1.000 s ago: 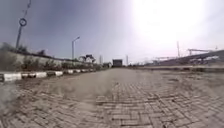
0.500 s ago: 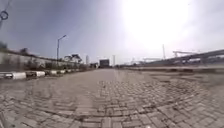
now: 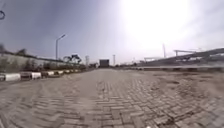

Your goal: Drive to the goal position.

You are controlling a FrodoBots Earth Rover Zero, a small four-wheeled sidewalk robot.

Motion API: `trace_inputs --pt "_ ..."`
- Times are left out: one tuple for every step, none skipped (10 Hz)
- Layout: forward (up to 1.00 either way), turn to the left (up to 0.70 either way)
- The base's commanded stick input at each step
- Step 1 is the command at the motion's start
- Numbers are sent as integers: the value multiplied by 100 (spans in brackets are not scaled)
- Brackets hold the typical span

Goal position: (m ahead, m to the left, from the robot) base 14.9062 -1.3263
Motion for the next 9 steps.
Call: trace_inputs --pt "100 0" --pt "100 0" --pt "100 0" --pt "100 0" --pt "100 0" --pt "100 0" --pt "100 0" --pt "100 0" --pt "100 0"
